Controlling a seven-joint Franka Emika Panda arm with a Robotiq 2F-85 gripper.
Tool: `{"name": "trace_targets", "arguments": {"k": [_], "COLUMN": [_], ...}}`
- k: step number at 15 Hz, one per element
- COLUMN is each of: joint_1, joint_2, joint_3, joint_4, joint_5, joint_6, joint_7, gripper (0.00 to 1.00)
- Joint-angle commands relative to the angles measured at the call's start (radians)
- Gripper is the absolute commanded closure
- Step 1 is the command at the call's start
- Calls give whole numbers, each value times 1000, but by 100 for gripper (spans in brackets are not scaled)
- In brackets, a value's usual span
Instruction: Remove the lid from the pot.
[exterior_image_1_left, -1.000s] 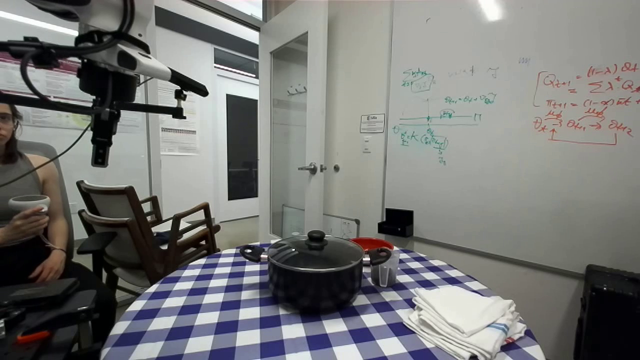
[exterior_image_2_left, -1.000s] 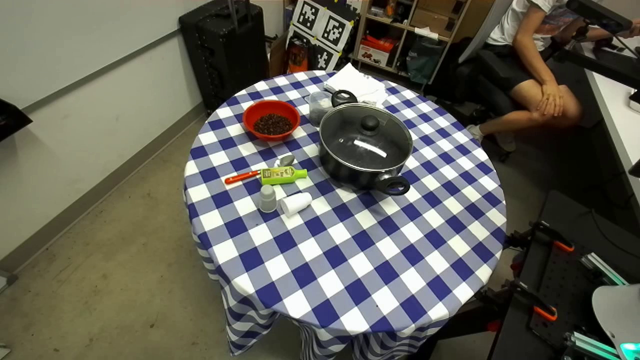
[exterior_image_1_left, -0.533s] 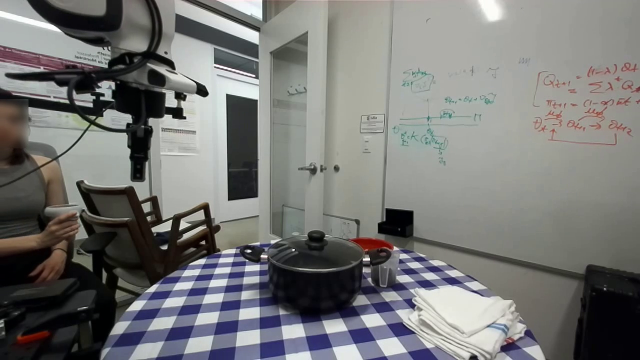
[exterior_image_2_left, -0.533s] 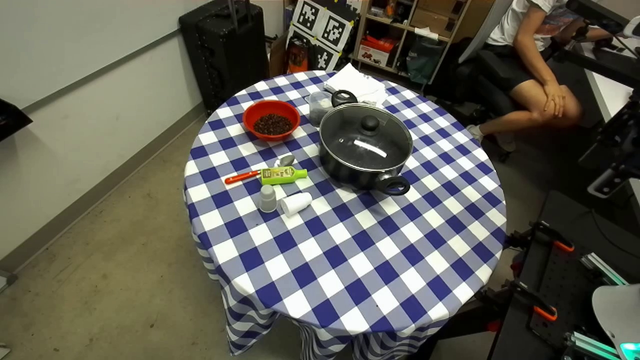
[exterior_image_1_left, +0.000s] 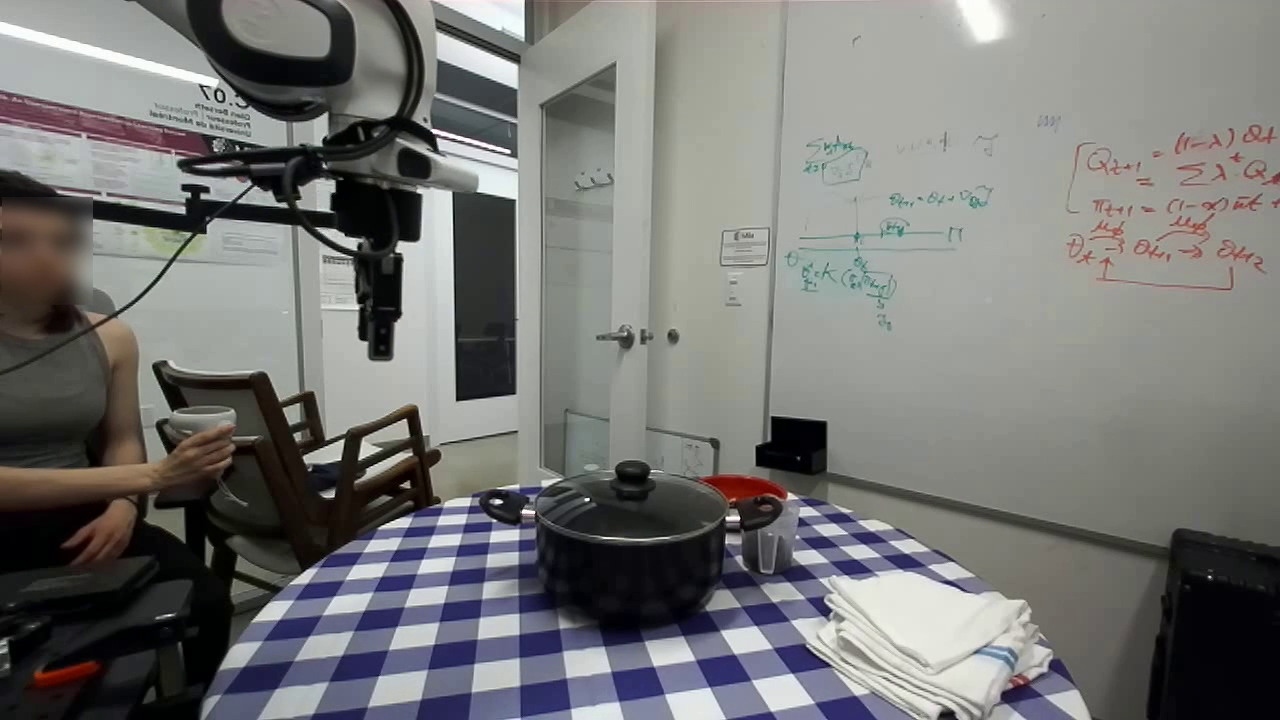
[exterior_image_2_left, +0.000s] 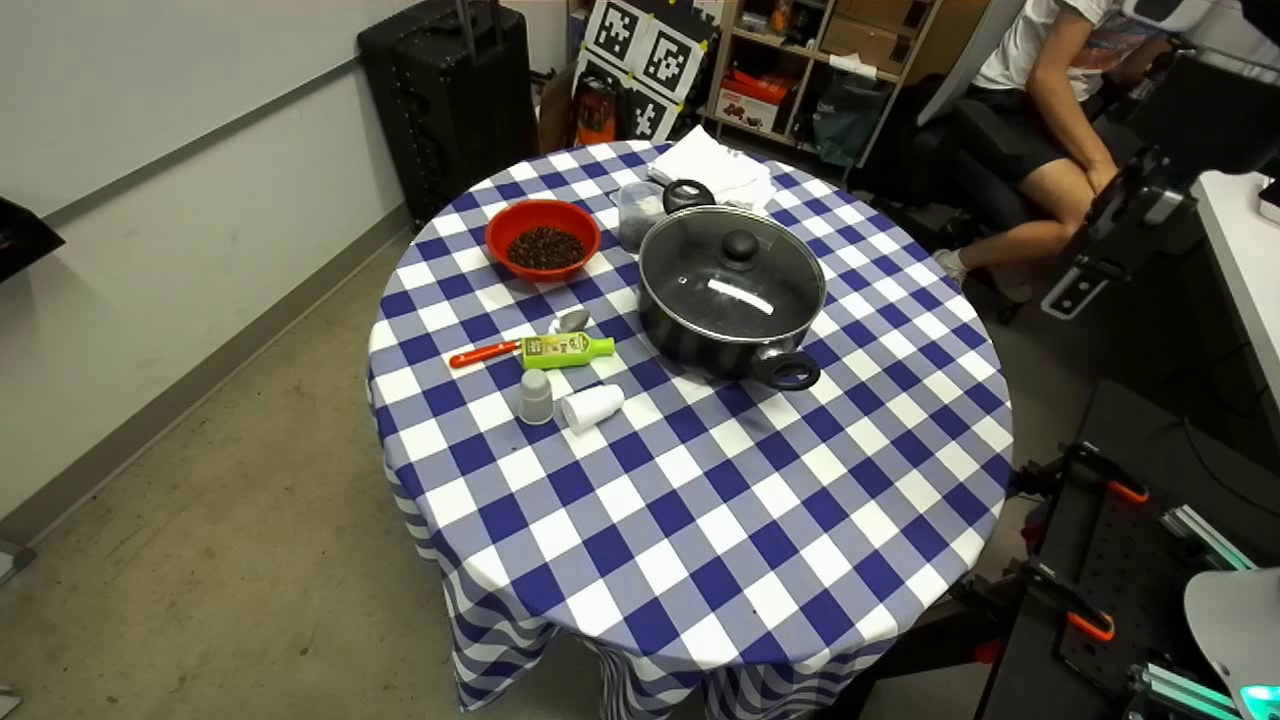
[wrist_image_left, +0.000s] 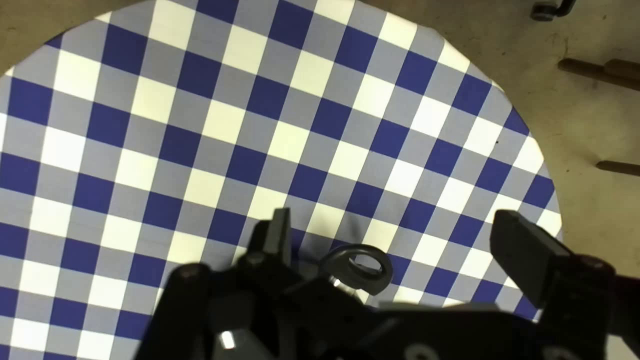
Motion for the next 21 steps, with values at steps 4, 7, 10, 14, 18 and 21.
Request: {"name": "trace_targets", "arguments": {"k": [4, 7, 10, 14, 18, 21], "joint_1": [-16, -28, -36, -30, -18, -13], "joint_2": [256, 338, 424, 531, 624, 692], "joint_3": [-5, -2, 4, 11, 18, 18], "joint_4": [268, 358, 448, 562, 652, 715], "joint_5": [-31, -41, -59, -84, -107, -112], "joint_6": [-35, -37, -35, -36, -23, -20], "joint_7": [-13, 11, 48, 90, 145, 164], "gripper": [0, 0, 0, 0, 0, 0]}}
